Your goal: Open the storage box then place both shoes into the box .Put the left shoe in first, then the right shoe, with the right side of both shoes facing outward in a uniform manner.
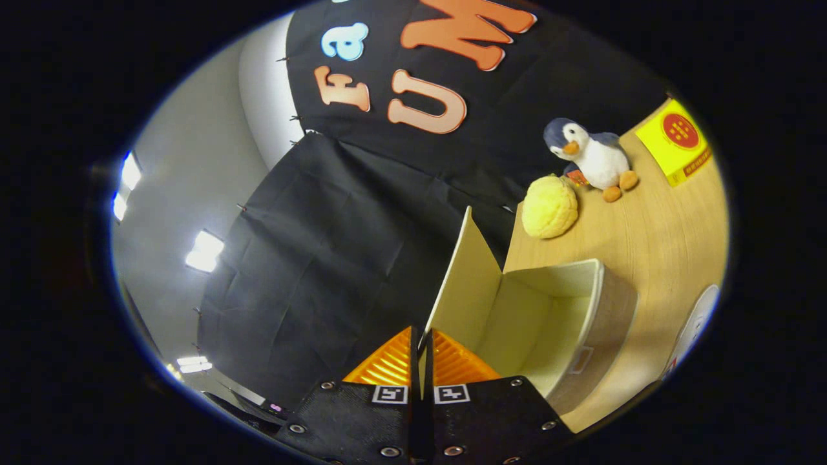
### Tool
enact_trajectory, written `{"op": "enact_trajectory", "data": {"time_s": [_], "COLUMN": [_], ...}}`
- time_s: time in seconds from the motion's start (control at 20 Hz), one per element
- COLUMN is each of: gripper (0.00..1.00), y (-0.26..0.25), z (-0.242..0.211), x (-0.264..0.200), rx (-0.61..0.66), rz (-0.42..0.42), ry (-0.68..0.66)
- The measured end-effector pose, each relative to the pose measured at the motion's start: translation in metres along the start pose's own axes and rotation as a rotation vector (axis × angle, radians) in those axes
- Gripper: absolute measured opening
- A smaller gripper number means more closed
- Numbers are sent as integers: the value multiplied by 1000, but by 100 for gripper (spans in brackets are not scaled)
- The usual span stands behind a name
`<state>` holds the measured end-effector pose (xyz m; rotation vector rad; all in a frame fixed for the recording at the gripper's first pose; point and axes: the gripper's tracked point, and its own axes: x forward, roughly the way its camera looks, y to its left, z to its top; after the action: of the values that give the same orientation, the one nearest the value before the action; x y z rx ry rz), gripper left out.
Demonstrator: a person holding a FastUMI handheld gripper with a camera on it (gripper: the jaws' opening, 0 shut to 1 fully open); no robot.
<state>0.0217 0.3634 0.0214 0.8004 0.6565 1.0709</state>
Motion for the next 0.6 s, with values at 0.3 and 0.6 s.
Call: {"op": "enact_trajectory", "data": {"time_s": [0.3,0.6], "gripper": [3,23], "y": [49,55], "z": [-17,-35], "x": [79,127], "rx": [-109,-294], "rz": [-47,-189], "ry": [25,28]}}
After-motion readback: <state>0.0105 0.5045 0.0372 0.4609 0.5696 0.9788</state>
